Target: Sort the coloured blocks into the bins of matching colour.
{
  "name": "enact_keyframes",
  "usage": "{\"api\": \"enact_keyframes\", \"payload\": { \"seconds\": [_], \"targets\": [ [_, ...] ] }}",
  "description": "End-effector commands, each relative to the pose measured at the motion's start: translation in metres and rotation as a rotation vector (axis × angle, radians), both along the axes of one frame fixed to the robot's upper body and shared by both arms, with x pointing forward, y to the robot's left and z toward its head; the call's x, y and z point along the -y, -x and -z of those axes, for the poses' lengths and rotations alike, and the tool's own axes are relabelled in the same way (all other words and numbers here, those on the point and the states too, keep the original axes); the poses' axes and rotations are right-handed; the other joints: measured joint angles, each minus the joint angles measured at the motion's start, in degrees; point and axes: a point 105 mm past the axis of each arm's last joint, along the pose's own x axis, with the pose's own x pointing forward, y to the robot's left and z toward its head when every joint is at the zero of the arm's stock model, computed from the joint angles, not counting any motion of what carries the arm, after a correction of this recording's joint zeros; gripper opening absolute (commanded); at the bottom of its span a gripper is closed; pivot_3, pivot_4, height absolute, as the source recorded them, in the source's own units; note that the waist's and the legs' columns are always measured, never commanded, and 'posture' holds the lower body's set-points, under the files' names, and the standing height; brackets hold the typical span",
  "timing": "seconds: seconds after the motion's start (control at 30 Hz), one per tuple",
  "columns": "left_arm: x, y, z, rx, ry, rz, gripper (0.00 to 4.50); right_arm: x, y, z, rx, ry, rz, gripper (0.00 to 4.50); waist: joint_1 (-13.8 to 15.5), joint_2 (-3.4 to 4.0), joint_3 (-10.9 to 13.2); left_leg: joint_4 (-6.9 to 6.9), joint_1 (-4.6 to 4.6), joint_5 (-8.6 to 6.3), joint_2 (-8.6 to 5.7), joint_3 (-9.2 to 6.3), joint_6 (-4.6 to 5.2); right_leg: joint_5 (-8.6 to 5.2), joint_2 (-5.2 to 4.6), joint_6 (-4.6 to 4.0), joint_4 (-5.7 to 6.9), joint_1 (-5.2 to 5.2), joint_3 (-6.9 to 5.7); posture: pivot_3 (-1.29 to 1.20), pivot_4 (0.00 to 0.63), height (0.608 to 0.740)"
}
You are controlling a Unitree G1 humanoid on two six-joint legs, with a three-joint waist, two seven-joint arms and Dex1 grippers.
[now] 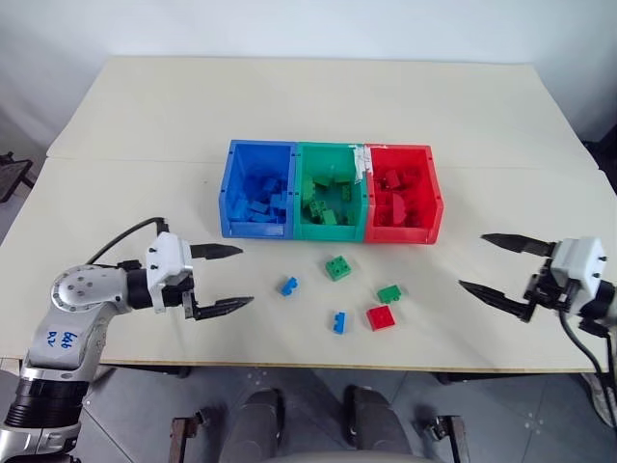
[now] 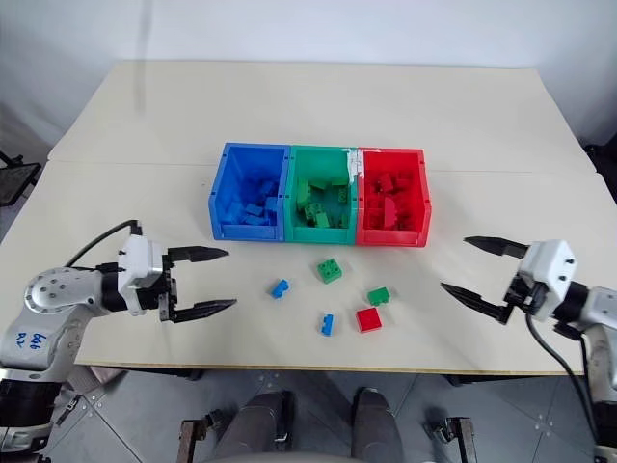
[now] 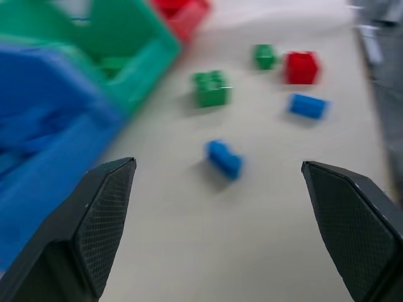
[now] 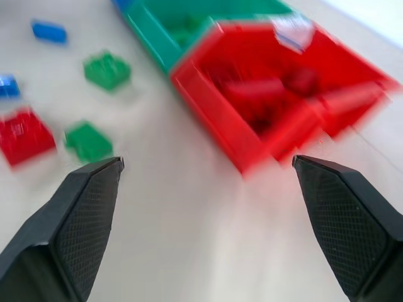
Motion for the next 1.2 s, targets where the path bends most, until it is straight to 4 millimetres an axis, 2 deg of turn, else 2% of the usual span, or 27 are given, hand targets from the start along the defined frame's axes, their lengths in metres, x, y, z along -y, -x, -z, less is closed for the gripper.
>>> {"api": "enact_keyframes", "payload": {
  "seconds": [0.03, 0.23, 0.33, 0.47, 0.67, 0.77, 0.9, 1.03, 1.2],
  "targets": [
    [0.007, 0.006, -0.007, 0.028, -0.021, 0.066, 4.47, 0.022, 0.007, -0.011, 0.029, 0.046, 0.048, 4.50, -0.17, 0.00, 0.00, 0.00, 0.01, -0.01, 0.00, 0.01, 0.02, 0.00, 0.01, 0.00, 0.00, 0.02, 0.01, 0.00, 0.150, 0.740],
    [0.006, 0.013, -0.003, -0.001, -0.005, 0.039, 4.47, 0.052, 0.017, -0.007, -0.015, 0.117, 0.111, 4.50, -0.13, 0.02, -0.01, 0.02, 0.13, -0.12, 0.02, 0.01, 0.22, 0.00, 0.01, 0.01, 0.04, 0.06, 0.00, 0.00, 0.150, 0.740],
    [0.004, 0.019, 0.001, -0.035, 0.002, 0.030, 4.47, 0.049, 0.017, -0.006, -0.052, 0.130, 0.075, 4.50, -0.23, 0.02, 0.00, 0.01, 0.14, -0.12, 0.04, 0.00, 0.23, 0.00, 0.01, 0.01, 0.04, 0.07, 0.02, 0.00, 0.150, 0.740],
    [0.000, 0.019, 0.004, -0.041, 0.005, -0.003, 4.47, 0.021, 0.010, -0.007, -0.095, 0.100, -0.038, 4.50, -0.19, 0.03, 0.00, 0.03, 0.21, -0.12, 0.25, 0.00, 0.23, 0.00, 0.01, 0.01, 0.05, 0.10, 0.04, 0.00, 0.150, 0.740],
    [-0.024, 0.011, 0.006, -0.036, 0.017, -0.139, 4.47, -0.056, 0.008, -0.011, -0.166, 0.071, -0.311, 4.50, -0.22, 0.05, 0.00, 0.03, 0.29, -0.10, 0.37, 0.02, 0.19, 0.00, 0.02, 0.01, 0.11, 0.11, 0.01, 0.00, 0.150, 0.740],
    [-0.036, 0.012, 0.015, -0.044, -0.004, -0.186, 4.47, -0.081, 0.005, -0.005, -0.216, 0.076, -0.373, 4.50, -0.09, 0.05, 0.00, 0.01, 0.30, -0.13, 0.38, 0.00, 0.16, 0.00, 0.01, 0.00, 0.09, 0.11, 0.00, 0.00, 0.150, 0.740],
    [-0.052, 0.017, 0.026, -0.067, -0.019, -0.241, 4.47, -0.097, -0.017, 0.006, -0.189, 0.117, -0.371, 4.50, -0.09, 0.05, 0.00, 0.03, 0.28, -0.22, 0.37, 0.03, 0.18, -0.01, -0.05, -0.02, 0.01, 0.07, 0.00, 0.00, 0.150, 0.740],
    [-0.052, 0.022, 0.025, -0.061, -0.012, -0.254, 4.47, -0.104, -0.040, 0.013, -0.162, 0.153, -0.386, 4.50, -0.12, 0.05, 0.00, 0.04, 0.22, -0.25, 0.31, 0.02, 0.19, 0.00, -0.12, -0.02, -0.02, 0.05, -0.02, 0.00, 0.150, 0.740],
    [-0.048, 0.026, 0.022, -0.056, -0.006, -0.248, 4.47, -0.106, -0.046, 0.030, -0.194, 0.222, -0.476, 4.50, -0.15, 0.05, 0.00, 0.01, 0.21, -0.29, 0.33, 0.01, 0.10, -0.03, -0.08, -0.08, -0.02, 0.03, -0.06, 0.00, 0.150, 0.740]
  ]
}}
